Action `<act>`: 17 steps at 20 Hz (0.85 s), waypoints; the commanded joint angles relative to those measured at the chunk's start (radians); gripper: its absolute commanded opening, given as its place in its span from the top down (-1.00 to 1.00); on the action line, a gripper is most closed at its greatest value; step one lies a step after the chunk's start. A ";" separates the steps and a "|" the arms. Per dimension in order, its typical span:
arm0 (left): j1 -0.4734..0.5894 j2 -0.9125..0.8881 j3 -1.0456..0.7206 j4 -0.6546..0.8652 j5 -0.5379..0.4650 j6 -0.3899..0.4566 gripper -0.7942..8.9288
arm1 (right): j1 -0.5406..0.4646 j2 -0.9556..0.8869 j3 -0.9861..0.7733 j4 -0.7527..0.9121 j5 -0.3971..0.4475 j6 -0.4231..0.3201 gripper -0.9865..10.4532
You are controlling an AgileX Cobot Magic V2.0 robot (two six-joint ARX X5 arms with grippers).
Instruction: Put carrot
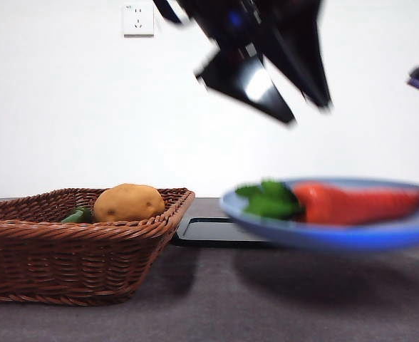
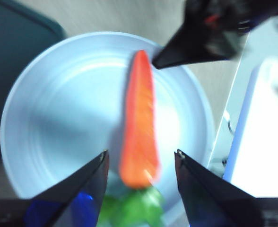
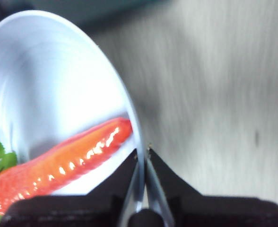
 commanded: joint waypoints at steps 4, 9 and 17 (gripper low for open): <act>0.037 -0.159 0.016 -0.075 -0.007 -0.002 0.33 | -0.036 0.229 0.240 0.051 0.000 -0.066 0.82; 0.053 -0.268 0.016 -0.136 -0.081 -0.002 0.33 | -0.057 0.553 0.494 0.058 -0.002 -0.066 0.82; 0.053 -0.272 0.016 -0.156 -0.099 0.005 0.33 | -0.063 0.854 0.672 0.064 -0.002 -0.055 0.82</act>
